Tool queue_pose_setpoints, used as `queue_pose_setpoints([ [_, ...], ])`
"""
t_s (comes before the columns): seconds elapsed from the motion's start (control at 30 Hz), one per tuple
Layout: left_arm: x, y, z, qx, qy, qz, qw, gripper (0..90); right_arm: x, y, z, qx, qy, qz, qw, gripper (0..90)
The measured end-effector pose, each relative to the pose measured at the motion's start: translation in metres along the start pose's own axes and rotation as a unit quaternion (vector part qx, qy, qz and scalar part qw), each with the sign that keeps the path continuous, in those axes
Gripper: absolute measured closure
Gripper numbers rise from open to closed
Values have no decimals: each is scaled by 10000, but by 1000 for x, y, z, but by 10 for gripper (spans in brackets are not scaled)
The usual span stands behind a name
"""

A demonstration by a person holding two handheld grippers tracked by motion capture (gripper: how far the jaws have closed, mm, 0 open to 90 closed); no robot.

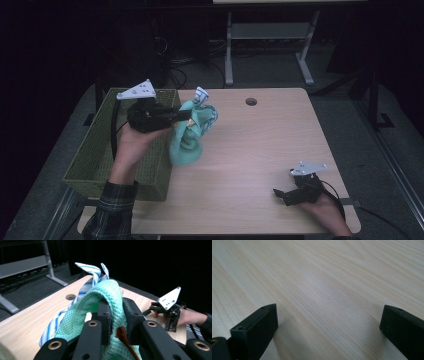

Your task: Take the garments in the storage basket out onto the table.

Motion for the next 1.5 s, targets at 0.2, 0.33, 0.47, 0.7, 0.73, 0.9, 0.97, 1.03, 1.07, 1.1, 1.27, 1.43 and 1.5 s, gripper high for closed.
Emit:
queue_pose_setpoints([
  [0.2, -18, -6, 4, 2, -21, 160, 9999, 769, 0, 0, 0, 18, -15, 7, 10000, 14],
  [0.33, -27, -8, 9, 5, 9, 228, 9997, 768, 0, 0, 0, 14, -13, 6, 10000, 14],
  [0.47, -34, -10, 12, 4, -16, 291, 9996, 768, 0, 0, 0, 20, -17, 4, 10000, 14],
  [0.7, -48, -14, 19, 58, 5, 418, 9991, 768, 0, 0, 0, 23, -17, -1, 10000, 14],
  [0.73, -50, -15, 19, 50, 11, 441, 9990, 768, 0, 0, 0, 16, -19, -3, 10000, 14],
  [0.9, -68, -20, 27, 67, 150, 573, 9982, 768, 0, 0, 0, 16, -21, -4, 10000, 14],
  [0.97, -75, -22, 31, 60, 225, 610, 9979, 768, 0, 0, 0, 14, -19, -4, 10000, 14],
  [1.03, -81, -24, 34, 77, 278, 647, 9975, 768, 0, 0, 0, 13, -18, -5, 10000, 14],
  [1.07, -84, -25, 35, 76, 293, 684, 9972, 768, 0, 0, 0, 12, -18, -5, 10000, 14],
  [1.1, -86, -26, 37, 61, 329, 704, 9970, 768, 0, 0, 0, 11, -18, -5, 10000, 14],
  [1.27, -96, -30, 40, 102, 323, 812, 9961, 768, 0, 0, 0, 9, -16, -7, 10000, 14],
  [1.43, -108, -35, 44, 59, 395, 914, 9950, 768, 0, 0, 0, 7, -15, -6, 10000, 14],
  [1.5, -113, -36, 46, 34, 434, 947, 9946, 768, 0, 0, 0, 8, -16, -5, 10000, 14],
])
Point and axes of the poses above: each handheld gripper's, and its own axes: x roughly backward along the jaws, z roughly out of its underside, y roughly to its left, the point moved 9 cm from there along -x, roughly forward along the jaws, and after that the axes turned 9 degrees about z, right-handed, at the moved point
